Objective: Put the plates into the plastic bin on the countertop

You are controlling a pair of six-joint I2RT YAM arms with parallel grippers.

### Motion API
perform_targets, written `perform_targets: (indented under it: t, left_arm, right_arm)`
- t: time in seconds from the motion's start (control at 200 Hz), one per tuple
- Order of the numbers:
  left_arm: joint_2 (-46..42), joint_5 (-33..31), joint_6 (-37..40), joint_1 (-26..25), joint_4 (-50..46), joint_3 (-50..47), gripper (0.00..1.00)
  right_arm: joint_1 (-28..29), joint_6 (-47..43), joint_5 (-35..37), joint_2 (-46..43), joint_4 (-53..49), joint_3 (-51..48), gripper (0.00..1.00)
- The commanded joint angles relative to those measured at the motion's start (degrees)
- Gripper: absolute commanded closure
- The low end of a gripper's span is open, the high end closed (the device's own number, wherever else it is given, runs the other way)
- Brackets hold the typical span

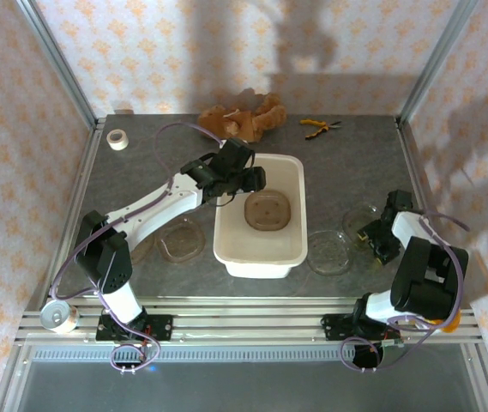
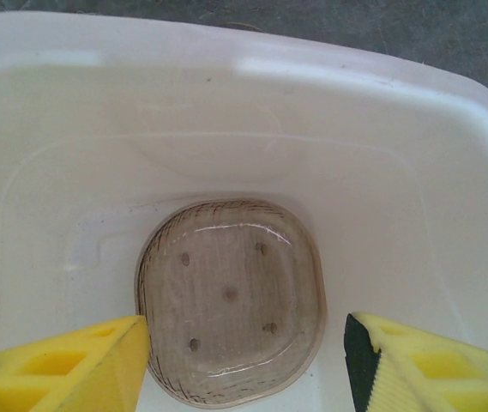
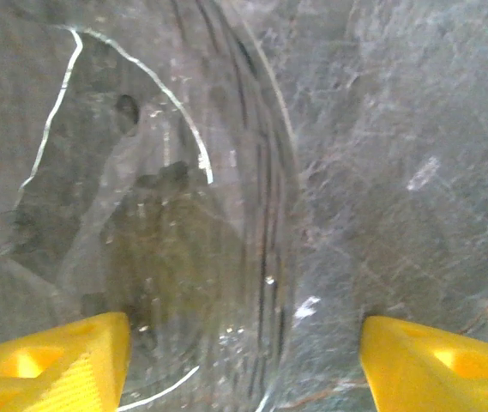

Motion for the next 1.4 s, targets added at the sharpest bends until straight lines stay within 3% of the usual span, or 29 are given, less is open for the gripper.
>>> perform_targets:
  t: [0.0,0.275,0.621,1.131,1.396]
  left_arm:
    - [1.16,-0.42,-0.19,0.73,-1.2,1.89,0.37]
    - [1.15,-0.16,-0.2,1.57,-1.03,1.31,0.37]
    - [0.87,0.3,-0.4,1.92,-0.85,0.66,0.37]
    - [0.2,0.81,-0.24,2.09,-0.76,0.75,0.37]
    - [0.16,1.94,-0.35,2.1,-0.42,1.09,0.37]
  right_arm:
    - [-0.19,0.1,0.57,3.44,3.04,0.41,0.32]
    - [-0.19,0.39,2.12,3.59,3.19,1.16,0.43]
    - [-0.21,-0.82,1.69,4.07,3.52,2.57,0.68]
    - [-0.23,-1.32,5.72,-4.48,0.62,1.82,0.78]
    - [-0.19,-2.18,6.15,-8.94,-0.71,1.21,0.79]
